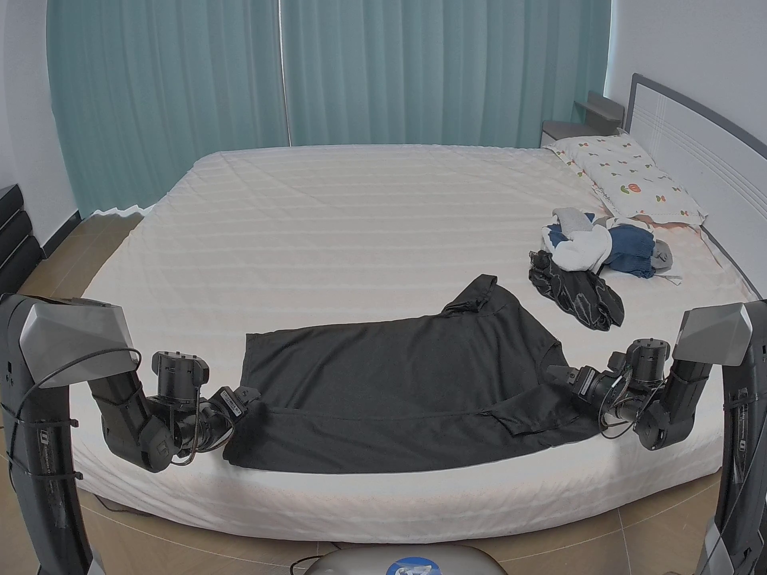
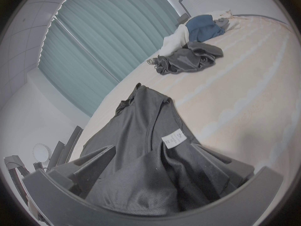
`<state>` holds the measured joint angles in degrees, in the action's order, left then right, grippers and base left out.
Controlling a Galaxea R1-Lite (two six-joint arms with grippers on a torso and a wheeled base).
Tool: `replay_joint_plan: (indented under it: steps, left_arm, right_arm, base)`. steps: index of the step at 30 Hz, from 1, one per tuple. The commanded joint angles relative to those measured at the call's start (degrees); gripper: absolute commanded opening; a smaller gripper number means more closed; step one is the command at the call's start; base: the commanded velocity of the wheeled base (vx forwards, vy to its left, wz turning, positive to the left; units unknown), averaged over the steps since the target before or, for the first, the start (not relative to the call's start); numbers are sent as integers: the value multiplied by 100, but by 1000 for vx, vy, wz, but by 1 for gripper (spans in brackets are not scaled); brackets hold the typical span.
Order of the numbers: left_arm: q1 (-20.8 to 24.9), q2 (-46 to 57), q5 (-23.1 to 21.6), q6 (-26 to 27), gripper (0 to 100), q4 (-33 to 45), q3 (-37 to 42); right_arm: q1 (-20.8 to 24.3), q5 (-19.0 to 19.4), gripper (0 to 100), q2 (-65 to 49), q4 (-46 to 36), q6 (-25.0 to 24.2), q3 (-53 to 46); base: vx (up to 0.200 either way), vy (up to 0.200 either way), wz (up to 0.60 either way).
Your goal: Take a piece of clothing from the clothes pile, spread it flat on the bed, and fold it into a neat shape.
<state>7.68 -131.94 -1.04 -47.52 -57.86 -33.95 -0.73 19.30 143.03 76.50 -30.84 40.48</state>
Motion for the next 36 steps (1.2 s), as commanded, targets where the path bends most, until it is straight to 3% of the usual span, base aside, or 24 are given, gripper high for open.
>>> replay_joint_plan:
  steps: [1,7,14,32,36]
  left_arm:
    - [-30,230,16,6,100,-33,169]
    - [-100,441,279,-416,100,-68,257]
    - [-91,546,279,-425,100,-68,266]
    - [-170,476,279,-442,100,-68,143]
    - [-170,485,279,-434,100,-68,169]
  right_arm:
    - [-24,-5,100,-337,32,-18,-155]
    - [12,-23,100,-715,23,-18,-410]
    - [-15,-23,100,-821,23,-10,-445]
    - [47,-14,100,-759,23,-10,-427]
    - [47,-14,100,-759,23,-10,-436]
  base:
    - [0,0,0]
    - [0,0,0]
    - [171,0,0]
    - [0,0,0]
    - [150,0,0]
